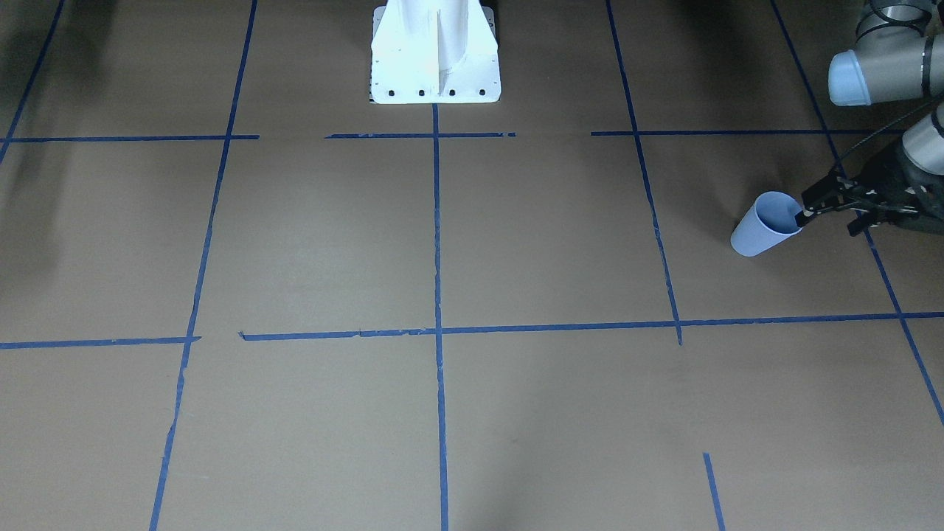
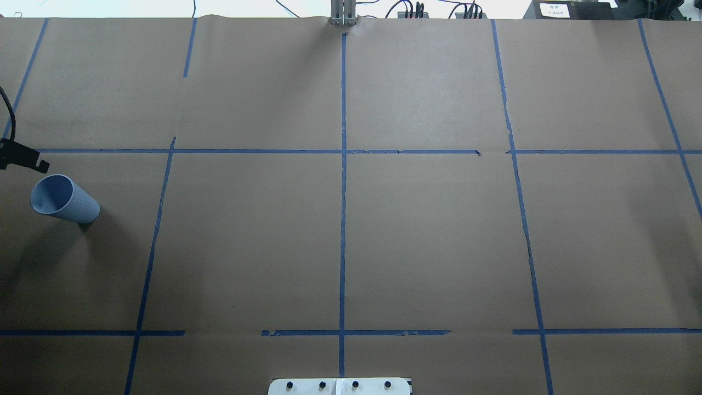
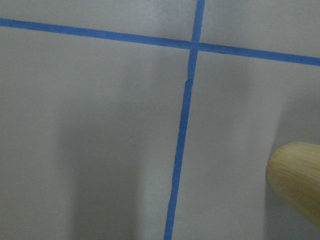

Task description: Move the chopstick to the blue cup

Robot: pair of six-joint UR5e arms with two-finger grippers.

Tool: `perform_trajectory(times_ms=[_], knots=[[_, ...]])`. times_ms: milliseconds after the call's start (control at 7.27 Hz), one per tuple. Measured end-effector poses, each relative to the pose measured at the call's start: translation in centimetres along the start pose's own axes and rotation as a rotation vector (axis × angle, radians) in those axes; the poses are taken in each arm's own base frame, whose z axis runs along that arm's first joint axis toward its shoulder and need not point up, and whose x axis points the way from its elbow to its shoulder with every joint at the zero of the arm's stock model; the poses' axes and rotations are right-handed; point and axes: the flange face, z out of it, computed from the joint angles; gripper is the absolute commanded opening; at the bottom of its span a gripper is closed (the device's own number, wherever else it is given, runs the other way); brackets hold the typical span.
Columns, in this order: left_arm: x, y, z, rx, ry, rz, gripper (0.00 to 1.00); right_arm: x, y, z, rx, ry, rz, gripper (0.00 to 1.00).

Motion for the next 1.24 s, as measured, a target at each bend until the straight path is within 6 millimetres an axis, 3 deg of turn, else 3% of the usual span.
perform_trajectory(times_ms=[138, 275, 550, 688, 962, 1238], knots=[[0.1, 0.8, 1.1, -0.018, -0.006, 0.0, 1.0, 0.0, 0.0, 0.0, 0.0, 0.0, 0.003, 1.0], [0.3, 1.4, 2.1, -0.036, -0.015, 0.005, 0.91, 0.0, 0.0, 0.0, 0.0, -0.001, 0.01, 1.0], [0.8, 2.0, 3.7, -0.055, -0.035, 0.019, 0.21, 0.0, 0.0, 0.0, 0.0, 0.0, 0.016, 1.0], [0.9, 2.1, 4.0, -0.058, -0.039, 0.021, 0.06, 0.0, 0.0, 0.0, 0.0, -0.001, 0.017, 1.0], [1.2, 1.8, 4.1, -0.056, -0.038, 0.022, 0.0, 0.0, 0.0, 0.0, 0.0, -0.001, 0.017, 1.0], [3.2, 0.7, 3.2, -0.037, -0.019, 0.026, 0.0, 0.0, 0.0, 0.0, 0.001, -0.001, 0.017, 1.0]])
